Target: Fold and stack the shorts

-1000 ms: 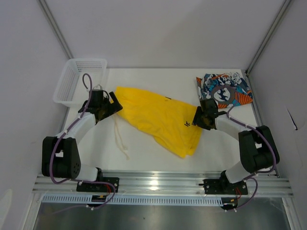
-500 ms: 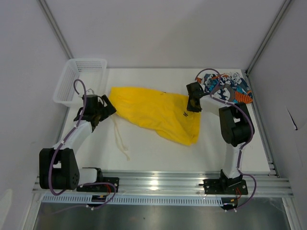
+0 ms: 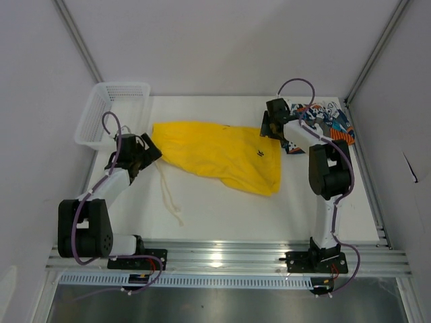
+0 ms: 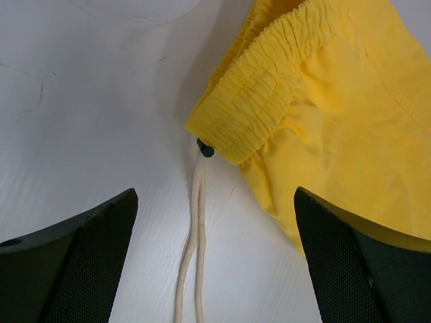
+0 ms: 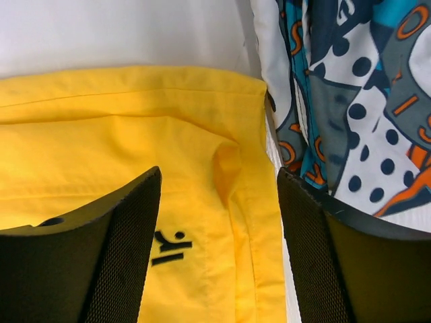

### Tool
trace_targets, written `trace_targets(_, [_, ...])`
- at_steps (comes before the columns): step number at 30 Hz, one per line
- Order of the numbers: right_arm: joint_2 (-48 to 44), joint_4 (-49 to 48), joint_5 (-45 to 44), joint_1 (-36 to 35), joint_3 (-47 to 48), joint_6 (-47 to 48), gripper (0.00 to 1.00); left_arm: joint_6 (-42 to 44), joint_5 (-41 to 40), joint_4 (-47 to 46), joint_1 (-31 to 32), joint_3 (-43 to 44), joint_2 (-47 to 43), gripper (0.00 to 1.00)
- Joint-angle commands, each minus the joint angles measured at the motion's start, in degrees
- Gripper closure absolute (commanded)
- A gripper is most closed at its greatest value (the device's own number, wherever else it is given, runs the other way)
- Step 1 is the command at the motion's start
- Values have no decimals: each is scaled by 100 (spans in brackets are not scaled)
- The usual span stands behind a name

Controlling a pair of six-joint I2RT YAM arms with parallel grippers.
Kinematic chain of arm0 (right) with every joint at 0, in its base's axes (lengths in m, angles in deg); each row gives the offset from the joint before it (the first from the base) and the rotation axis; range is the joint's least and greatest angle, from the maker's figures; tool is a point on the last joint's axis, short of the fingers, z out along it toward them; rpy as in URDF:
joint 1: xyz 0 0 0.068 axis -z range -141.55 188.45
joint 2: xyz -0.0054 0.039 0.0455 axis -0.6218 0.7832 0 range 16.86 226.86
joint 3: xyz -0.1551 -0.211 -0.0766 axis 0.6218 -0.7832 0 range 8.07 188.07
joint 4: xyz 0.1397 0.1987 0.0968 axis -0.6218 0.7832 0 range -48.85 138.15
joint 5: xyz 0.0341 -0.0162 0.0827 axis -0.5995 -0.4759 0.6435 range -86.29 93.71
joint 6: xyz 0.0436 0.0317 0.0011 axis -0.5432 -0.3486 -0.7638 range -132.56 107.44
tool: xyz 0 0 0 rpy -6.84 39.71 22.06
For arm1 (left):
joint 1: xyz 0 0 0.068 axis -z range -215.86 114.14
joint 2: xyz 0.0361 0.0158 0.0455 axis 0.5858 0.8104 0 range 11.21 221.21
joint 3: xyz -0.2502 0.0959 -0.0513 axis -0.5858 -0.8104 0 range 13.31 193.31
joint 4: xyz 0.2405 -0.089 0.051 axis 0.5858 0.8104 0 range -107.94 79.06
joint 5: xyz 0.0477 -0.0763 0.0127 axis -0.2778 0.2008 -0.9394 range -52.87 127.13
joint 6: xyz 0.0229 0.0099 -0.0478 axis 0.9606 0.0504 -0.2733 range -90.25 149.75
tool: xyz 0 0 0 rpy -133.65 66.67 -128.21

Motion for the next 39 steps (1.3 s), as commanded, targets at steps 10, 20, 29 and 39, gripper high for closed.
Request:
trace_targets(10, [-1507, -1528, 2745, -739, -1394, -115, 30, -115, 369, -768, -74, 491, 564, 1])
trace_targets(20, [-506, -3073, 4557, -1320, -1543, -1134, 50, -89, 598, -856, -83, 973, 1355, 2])
trace_targets(29, [31, -4236, 5298, -1381, -2545, -1864, 56, 16, 756, -961, -83, 1053, 1672, 12])
trace_targets(39, [-618, -2630, 4921, -1206, -3618, -698, 61, -388, 739, -426, -39, 9, 58, 12])
